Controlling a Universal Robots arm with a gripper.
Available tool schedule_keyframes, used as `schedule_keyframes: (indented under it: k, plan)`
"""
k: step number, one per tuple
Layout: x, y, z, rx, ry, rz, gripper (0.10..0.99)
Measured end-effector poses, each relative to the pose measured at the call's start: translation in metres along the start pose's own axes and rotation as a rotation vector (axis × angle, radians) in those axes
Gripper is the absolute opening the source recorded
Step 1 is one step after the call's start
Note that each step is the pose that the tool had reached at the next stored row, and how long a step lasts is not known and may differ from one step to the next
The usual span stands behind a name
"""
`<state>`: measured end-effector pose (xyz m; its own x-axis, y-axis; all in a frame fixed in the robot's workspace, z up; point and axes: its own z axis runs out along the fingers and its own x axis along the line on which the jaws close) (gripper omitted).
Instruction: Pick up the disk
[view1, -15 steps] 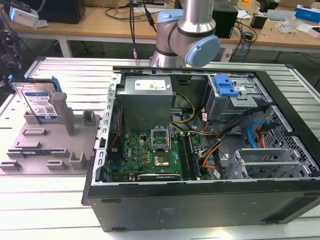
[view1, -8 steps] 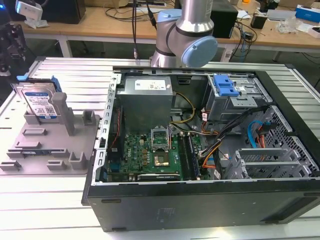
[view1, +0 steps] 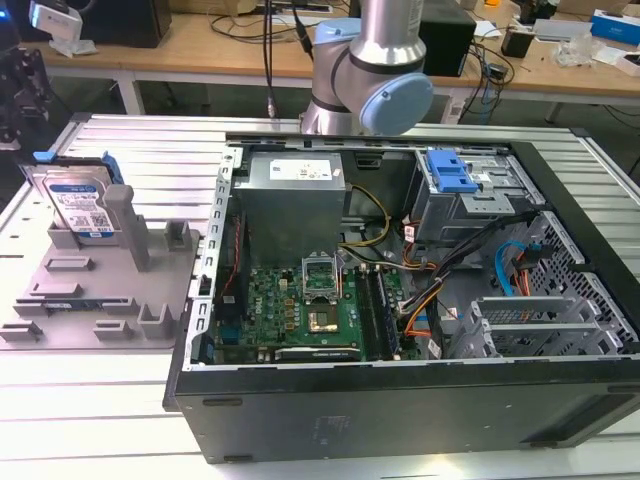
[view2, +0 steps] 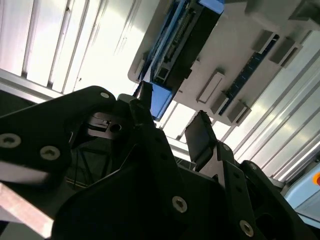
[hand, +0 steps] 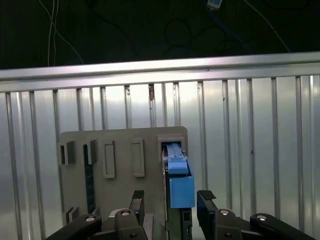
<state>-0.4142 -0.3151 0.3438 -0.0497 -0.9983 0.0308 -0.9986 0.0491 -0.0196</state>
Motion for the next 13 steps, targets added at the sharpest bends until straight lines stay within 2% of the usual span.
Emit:
schedule_keyframes:
  k: [3, 13]
  plan:
    - [-0.0013, 0.0021, 0.0034, 0.0, 0.0001, -0.006, 0.541]
    - [-0.0017, 0.0028, 0.0154, 0.0, -0.0002, -0.021, 0.541]
